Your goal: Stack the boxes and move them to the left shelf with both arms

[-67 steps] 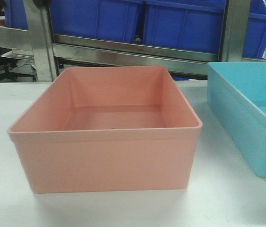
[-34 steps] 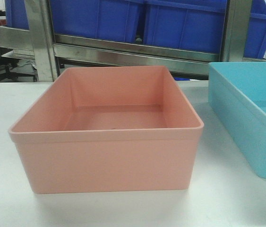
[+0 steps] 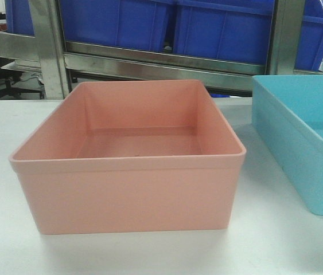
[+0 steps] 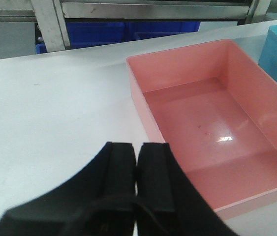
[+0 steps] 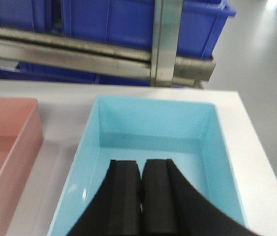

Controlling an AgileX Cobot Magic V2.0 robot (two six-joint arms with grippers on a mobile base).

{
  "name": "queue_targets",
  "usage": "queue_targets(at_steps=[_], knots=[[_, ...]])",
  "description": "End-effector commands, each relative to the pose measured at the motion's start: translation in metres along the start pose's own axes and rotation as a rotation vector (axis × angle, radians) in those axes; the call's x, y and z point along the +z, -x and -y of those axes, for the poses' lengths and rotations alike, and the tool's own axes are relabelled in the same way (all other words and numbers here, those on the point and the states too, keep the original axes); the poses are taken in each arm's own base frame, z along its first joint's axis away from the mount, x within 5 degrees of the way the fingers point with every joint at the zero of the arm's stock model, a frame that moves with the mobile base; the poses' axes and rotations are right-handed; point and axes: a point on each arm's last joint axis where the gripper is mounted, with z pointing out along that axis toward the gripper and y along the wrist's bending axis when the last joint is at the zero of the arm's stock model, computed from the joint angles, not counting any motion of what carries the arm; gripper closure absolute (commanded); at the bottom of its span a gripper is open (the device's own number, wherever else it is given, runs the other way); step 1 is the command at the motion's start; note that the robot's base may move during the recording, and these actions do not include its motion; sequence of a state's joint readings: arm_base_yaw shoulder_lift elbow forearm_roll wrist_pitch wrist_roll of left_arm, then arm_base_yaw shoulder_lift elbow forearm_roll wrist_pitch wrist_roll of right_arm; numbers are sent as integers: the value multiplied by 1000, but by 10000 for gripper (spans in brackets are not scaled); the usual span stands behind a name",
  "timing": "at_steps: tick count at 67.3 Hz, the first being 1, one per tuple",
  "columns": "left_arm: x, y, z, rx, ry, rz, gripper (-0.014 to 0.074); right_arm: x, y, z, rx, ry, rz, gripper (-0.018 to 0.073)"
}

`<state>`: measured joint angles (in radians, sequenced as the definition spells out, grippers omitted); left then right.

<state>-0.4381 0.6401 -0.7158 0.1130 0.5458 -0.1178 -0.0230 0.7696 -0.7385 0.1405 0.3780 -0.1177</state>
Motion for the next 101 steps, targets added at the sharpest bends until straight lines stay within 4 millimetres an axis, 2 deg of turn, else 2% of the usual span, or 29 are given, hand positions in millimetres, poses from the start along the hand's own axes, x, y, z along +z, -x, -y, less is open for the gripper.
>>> queue_targets(at_steps=[1,5,11,20,33,39,48,64,79,86,101], knots=[[-5,16,1,8,-11,114,610,14,27,0,-7,-2,37,240],[-5,15,1,8,-10,112,610,26,36,1,-6,-3,16,102],[-5,15,1,8,-10,105,610,42,44,4,-10,-13,-32,-9],[-5,15,1,8,-9,103,610,58,57,23,20,-68,-196,-13],[-5,15,1,8,-9,103,610,79,62,81,129,-215,-435,-13],[-5,15,1,8,-9,103,610,86,60,104,104,-247,-493,-13],[-5,14,1,8,-9,101,610,116,47,122,34,-226,-539,-13],[-5,14,1,8,-9,101,610,181,6,144,10,-180,-593,-13],[-5,14,1,6,-10,98,610,227,-39,147,-23,-123,-683,-9],[-5,14,1,6,-10,98,610,239,-51,145,-42,-102,-709,70],[-5,14,1,6,-10,98,610,241,-53,144,-45,-101,-706,528]])
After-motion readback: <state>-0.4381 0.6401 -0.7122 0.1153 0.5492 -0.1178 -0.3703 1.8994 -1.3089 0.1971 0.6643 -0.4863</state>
